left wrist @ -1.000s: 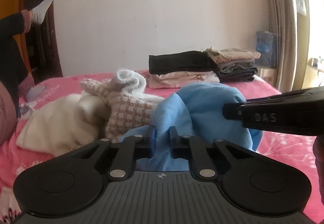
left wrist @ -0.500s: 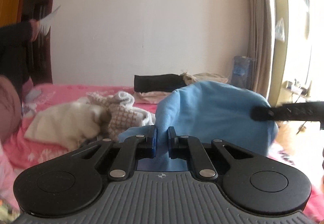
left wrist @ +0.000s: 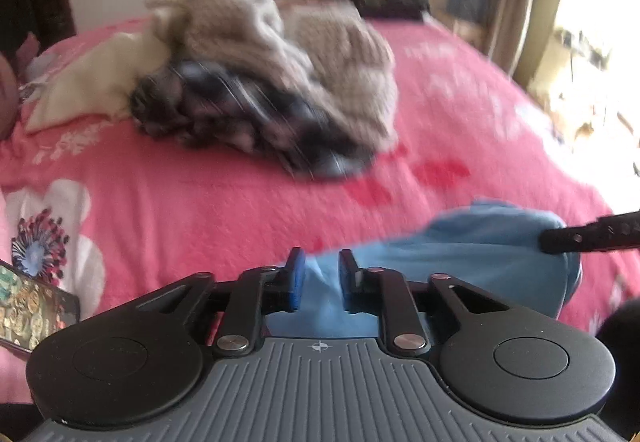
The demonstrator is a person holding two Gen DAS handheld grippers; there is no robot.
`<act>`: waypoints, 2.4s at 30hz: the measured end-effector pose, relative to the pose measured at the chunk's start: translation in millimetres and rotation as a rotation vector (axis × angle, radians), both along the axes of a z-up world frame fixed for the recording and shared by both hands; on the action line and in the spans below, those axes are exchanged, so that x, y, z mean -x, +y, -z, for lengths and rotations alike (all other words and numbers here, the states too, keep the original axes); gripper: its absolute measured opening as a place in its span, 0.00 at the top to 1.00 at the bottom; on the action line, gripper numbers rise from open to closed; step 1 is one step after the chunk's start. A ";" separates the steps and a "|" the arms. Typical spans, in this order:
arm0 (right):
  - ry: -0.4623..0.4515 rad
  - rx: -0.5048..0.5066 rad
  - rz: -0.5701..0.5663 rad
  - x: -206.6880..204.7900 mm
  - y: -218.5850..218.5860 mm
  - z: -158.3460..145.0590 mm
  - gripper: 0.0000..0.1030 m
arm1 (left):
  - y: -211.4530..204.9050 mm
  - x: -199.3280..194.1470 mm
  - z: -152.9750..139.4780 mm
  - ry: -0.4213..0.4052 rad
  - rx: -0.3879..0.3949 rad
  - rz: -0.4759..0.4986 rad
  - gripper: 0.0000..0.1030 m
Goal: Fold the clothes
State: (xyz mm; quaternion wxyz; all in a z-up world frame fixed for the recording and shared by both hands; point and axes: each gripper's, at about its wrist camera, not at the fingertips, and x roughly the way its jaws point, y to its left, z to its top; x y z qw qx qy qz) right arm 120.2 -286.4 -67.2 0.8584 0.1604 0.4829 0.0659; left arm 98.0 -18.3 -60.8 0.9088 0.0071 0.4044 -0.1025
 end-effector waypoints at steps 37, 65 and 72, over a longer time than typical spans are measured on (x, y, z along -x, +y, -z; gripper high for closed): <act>-0.069 -0.032 -0.022 -429.4 88.3 79.5 0.61 | 48.7 -393.9 71.3 0.084 -0.171 -0.299 0.52; 0.196 -0.303 0.176 52.2 -17.2 19.6 0.58 | -55.1 44.4 44.4 0.148 -0.215 0.513 0.37; 0.219 -0.360 0.159 30.5 -3.8 34.4 0.87 | -52.9 40.5 61.3 0.080 -0.271 0.464 0.62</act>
